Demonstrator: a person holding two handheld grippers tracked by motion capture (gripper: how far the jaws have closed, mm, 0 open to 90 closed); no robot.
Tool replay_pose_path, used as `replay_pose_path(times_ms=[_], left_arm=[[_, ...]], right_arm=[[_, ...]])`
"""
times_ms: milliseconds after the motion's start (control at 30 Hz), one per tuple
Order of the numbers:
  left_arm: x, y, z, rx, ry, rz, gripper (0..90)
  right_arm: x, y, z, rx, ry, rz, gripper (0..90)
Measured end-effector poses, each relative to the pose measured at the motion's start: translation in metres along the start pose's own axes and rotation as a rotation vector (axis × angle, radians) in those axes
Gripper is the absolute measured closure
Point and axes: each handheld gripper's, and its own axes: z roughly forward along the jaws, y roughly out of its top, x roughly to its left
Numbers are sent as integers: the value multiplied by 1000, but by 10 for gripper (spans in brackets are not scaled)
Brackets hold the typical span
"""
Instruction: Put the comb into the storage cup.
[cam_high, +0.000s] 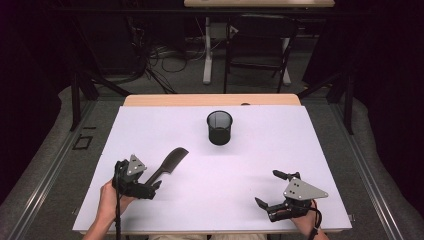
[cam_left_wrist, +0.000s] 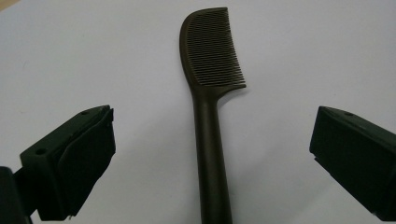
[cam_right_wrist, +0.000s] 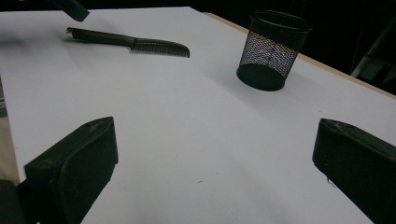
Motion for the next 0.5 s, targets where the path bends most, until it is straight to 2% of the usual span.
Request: replay_pose_path(times_ms=[133, 500], left_arm=[[1, 5, 0, 35, 2, 13, 3], [8, 22, 3, 116, -2, -9, 8]], right_arm=[[0, 0, 0, 5, -2, 4, 0], [-1, -1, 1, 9, 11, 9, 0]])
